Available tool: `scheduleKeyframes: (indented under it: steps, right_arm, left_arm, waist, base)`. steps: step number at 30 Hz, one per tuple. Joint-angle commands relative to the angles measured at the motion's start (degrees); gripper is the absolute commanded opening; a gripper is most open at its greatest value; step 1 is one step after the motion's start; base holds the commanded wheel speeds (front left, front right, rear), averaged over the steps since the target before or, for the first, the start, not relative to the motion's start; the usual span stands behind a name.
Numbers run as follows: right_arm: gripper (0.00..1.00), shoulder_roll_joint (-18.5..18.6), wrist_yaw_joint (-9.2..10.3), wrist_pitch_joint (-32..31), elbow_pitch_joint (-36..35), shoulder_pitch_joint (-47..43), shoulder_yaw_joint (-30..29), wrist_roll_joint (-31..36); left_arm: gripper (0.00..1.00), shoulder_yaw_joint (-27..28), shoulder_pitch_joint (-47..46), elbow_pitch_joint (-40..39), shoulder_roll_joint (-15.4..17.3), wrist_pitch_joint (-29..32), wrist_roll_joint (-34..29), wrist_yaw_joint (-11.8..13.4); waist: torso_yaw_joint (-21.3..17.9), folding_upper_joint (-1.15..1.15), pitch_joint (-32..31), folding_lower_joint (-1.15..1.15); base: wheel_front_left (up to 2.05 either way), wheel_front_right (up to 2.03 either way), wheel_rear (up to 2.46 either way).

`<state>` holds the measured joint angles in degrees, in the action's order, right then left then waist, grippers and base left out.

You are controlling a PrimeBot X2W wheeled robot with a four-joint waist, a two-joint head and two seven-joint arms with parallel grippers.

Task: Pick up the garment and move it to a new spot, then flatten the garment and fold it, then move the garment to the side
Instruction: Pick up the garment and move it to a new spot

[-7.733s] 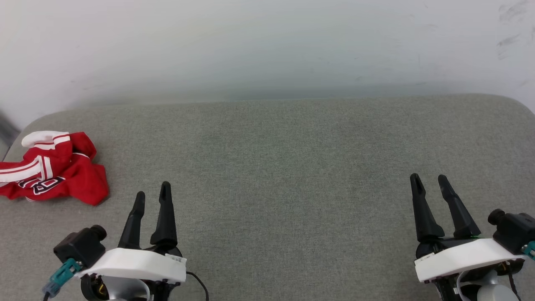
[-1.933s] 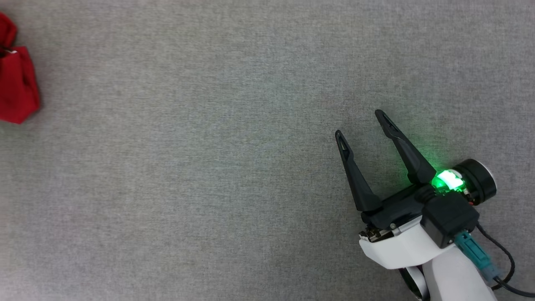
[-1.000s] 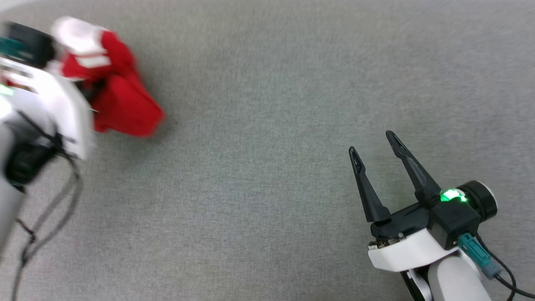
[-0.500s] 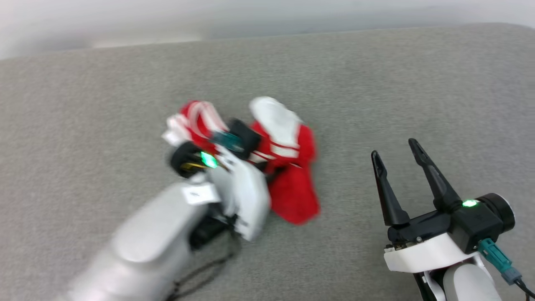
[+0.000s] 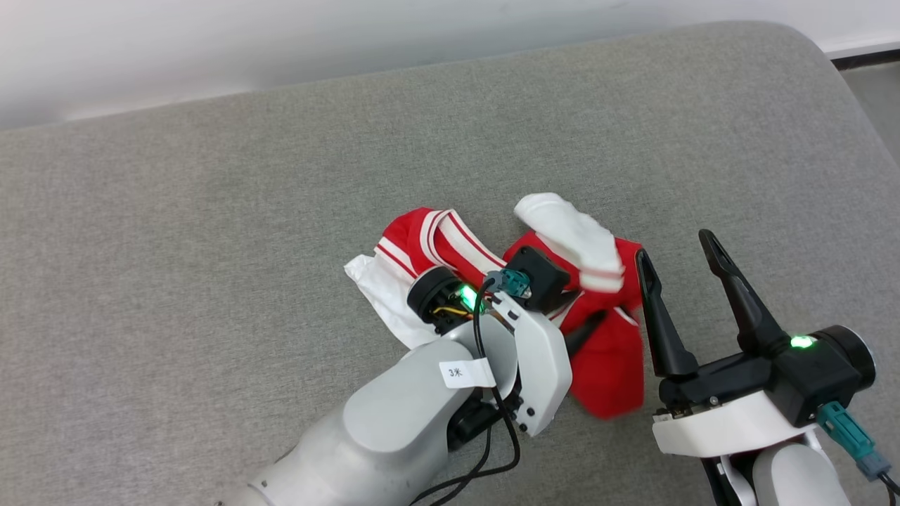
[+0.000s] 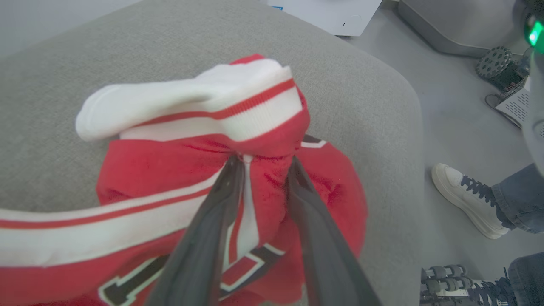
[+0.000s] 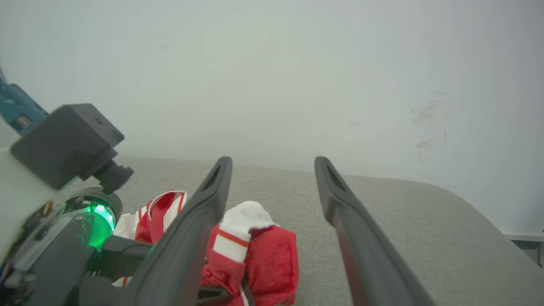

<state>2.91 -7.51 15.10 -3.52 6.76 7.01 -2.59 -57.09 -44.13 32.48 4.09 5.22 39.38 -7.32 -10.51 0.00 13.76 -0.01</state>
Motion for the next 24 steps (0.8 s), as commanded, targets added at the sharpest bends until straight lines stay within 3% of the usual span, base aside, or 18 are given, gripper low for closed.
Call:
scheduleKeyframes:
  steps: [1, 8, 11, 16, 24]
  right_arm:
    - [1.0, -0.1, 0.03, 0.1, 0.0, -0.6, -0.1, -0.3]
    - [1.0, -0.1, 0.04, 0.1, 0.6, -1.8, -0.5, 0.5]
    - [1.0, -0.1, 0.04, 0.1, 0.8, -2.6, -1.0, 0.9]
    - [1.0, -0.1, 0.04, 0.1, 1.1, -4.0, -2.2, 1.6]
    - [1.0, 0.0, 0.04, 0.1, 1.1, -6.3, -3.4, 1.7]
  left_arm:
    - [1.0, -0.1, -1.1, 1.0, -0.2, -1.9, -0.3, 0.1]
    - [1.0, 1.5, -3.4, 4.9, -0.8, -13.3, -1.9, 1.1]
    - [1.0, 3.3, -4.5, 6.0, 0.6, -17.7, -3.1, 2.7]
    - [1.0, 8.2, -2.8, 4.0, 5.9, -20.3, -4.9, 5.9]
    - [1.0, 22.4, 10.8, -13.1, 16.3, -20.4, -10.6, 10.7]
  waist:
    - [0.1, 0.0, -0.3, 0.01]
    - [3.7, 0.0, -3.2, 0.01]
    - [6.0, 0.0, -4.9, 0.01]
    - [9.2, 0.0, -7.5, 0.01]
    - [11.7, 0.0, -9.8, 0.01]
  base:
    - [0.0, 0.0, 0.0]
    - [0.0, 0.0, 0.0]
    - [0.0, 0.0, 0.0]
    - [0.0, 0.0, 0.0]
    - [0.0, 0.0, 0.0]
